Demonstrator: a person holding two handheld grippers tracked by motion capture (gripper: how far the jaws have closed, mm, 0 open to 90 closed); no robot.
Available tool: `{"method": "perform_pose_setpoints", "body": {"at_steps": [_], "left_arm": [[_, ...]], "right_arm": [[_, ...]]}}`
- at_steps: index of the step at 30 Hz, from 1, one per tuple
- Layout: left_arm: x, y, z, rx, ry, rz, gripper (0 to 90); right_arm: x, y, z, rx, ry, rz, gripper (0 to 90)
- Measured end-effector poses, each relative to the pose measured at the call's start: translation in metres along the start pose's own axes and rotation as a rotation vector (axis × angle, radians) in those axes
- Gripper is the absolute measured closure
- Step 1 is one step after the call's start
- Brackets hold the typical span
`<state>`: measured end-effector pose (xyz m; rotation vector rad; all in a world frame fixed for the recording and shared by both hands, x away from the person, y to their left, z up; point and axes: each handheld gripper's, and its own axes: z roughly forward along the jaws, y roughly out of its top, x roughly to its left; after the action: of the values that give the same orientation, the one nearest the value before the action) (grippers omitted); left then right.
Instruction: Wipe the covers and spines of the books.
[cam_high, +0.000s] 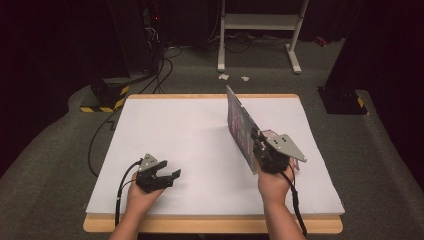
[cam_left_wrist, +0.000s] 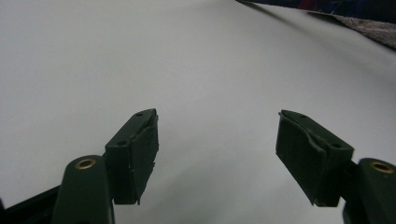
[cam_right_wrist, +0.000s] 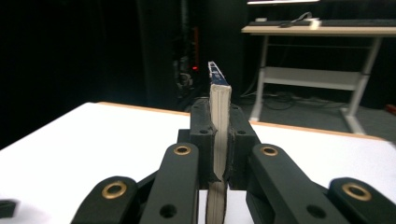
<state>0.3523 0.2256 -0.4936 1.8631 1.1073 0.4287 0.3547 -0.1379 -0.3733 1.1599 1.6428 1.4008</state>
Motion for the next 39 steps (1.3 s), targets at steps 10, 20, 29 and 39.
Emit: {"method": "perform_pose_setpoints", "body": {"at_steps": [10,20,29,39], "left_arm": [[0.000,0.000,0.001,0.005,-0.002,0.005,29.9],[0.000,0.000,0.001,0.009,-0.003,0.003,29.9],[0.000,-0.001,0.001,0.012,-0.004,0.003,29.9],[0.000,-0.001,0.000,0.009,-0.006,0.006,29.7]], "right_arm": [[0.027,-0.012,0.005,0.023,0.089,-0.006,84.7],[0.050,-0.026,0.014,0.062,0.160,-0.022,84.7],[0.070,-0.039,0.020,0.099,0.216,-0.036,84.6],[0.093,-0.056,0.028,0.152,0.273,-0.054,84.3]]}}
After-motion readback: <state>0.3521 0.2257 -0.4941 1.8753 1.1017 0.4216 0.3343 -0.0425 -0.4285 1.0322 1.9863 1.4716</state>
